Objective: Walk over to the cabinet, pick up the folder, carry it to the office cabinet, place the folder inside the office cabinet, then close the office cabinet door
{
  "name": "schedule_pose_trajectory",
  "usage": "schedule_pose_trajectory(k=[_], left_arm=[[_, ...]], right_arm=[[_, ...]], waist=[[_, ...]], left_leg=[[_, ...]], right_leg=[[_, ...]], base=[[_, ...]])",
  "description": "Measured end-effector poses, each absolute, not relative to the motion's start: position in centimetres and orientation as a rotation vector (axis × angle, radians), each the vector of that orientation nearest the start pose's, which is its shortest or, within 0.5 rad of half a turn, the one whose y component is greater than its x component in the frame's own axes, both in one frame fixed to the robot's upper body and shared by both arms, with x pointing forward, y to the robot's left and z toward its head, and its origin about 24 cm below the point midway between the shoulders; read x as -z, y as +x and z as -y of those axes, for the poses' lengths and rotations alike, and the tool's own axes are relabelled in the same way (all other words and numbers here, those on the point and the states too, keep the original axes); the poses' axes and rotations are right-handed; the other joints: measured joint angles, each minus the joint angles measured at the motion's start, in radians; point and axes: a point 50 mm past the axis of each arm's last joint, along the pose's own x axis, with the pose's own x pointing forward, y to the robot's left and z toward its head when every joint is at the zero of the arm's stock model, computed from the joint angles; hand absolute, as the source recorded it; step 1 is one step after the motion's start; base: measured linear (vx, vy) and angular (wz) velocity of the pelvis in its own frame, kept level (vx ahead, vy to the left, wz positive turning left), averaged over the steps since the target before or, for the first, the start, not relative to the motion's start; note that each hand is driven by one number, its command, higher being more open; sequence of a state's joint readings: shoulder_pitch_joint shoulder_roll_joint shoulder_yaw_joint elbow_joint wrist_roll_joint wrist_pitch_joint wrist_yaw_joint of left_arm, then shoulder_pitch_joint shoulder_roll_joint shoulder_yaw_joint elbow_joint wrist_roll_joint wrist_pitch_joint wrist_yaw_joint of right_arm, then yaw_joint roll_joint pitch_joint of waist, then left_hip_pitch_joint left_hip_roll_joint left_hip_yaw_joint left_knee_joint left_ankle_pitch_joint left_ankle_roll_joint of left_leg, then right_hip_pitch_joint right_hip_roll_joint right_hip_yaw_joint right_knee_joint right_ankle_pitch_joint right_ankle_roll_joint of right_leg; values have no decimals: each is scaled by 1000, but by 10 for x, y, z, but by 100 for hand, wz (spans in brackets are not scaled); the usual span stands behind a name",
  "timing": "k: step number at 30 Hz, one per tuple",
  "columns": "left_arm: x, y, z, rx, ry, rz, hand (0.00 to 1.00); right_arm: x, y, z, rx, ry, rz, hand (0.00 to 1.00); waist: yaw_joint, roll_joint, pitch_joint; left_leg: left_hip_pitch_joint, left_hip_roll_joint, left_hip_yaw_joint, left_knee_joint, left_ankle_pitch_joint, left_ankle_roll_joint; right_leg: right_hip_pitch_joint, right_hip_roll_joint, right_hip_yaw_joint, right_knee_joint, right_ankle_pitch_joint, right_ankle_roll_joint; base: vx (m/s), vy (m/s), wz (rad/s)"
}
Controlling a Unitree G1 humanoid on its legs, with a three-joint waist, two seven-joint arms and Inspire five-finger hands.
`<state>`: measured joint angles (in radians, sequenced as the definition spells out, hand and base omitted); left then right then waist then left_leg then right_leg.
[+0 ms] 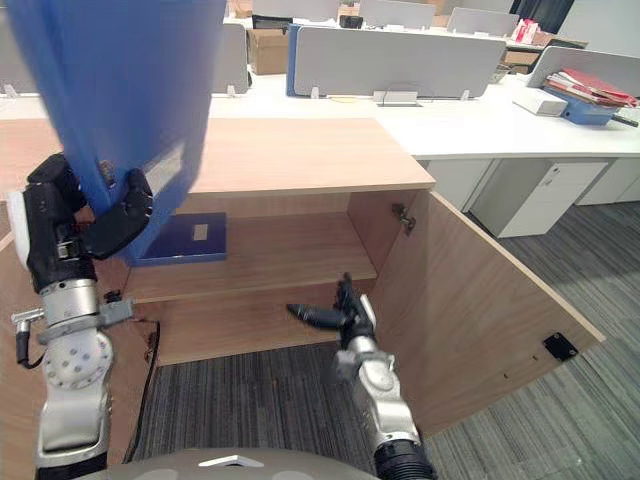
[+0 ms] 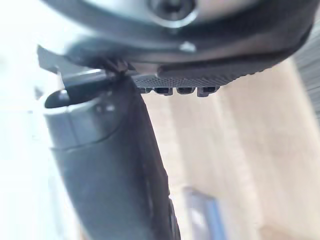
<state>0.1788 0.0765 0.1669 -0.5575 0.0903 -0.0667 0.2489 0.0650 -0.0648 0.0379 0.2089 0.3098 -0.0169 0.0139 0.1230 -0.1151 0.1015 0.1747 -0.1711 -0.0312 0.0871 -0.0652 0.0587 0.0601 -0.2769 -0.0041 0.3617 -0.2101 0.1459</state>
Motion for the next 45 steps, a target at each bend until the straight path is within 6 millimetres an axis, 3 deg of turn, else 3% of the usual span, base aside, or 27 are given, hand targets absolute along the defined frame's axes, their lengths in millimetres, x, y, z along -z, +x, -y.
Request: schedule_pose_trajectory(k=[2,8,12,18,23,28,33,40,45], left_arm=[[-141,191,-219,-402,70,476,0],[-141,186,-234,-251,-222,510,0],[-135,191,-236,-97,-344,516,0],[-118,203,-244,-6,-358,448,0],[-123,218,-253,101,-263,430,0],[-133,235,-253,258,-153,413,0],[-125,243,-256,317,-104,340,0],[-129,251,-245,424,-58,322,0],[-134,256,-242,453,-40,328,0]], right_arm=[[1,235,168,33,327,-157,100],[-29,241,181,4,454,-10,100],[-62,264,182,-132,481,121,100],[-117,294,181,-290,454,302,100],[-153,322,181,-391,330,360,100],[-164,339,174,-490,247,324,100],[-179,347,158,-597,183,324,100],[-191,358,141,-689,130,302,100],[-192,363,129,-748,108,266,100]], waist=[[-3,0,0],[-11,2,0],[-15,16,-6],[-6,42,-20],[12,43,-21],[38,42,-21],[41,34,-20],[56,-4,-23],[66,-11,-25]], left_leg=[[-3,-1,-3,0,0,0],[-9,-3,-7,4,0,0],[-10,-5,-5,12,0,0],[-16,-4,-5,14,0,-3],[-17,-4,-5,14,5,2],[-27,-5,-12,13,6,4],[-32,-6,-25,9,9,5],[-45,-6,-27,9,9,6],[-48,-7,-29,9,9,6]], right_leg=[[0,-1,-3,-3,0,0],[-2,-4,-6,-4,0,0],[-2,-4,-4,1,1,3],[-7,-4,-4,3,5,8],[-8,-4,-3,2,6,9],[-14,-6,-7,0,6,8],[-13,-8,-21,-8,5,7],[-22,-8,-23,-13,6,8],[-22,-9,-27,-14,6,8]], base=[[2,-4,2],[-10,-6,2],[-49,-9,0],[-39,-8,1],[0,0,0],[-4,-5,3],[3,-11,6],[0,0,0],[-12,-6,1]])
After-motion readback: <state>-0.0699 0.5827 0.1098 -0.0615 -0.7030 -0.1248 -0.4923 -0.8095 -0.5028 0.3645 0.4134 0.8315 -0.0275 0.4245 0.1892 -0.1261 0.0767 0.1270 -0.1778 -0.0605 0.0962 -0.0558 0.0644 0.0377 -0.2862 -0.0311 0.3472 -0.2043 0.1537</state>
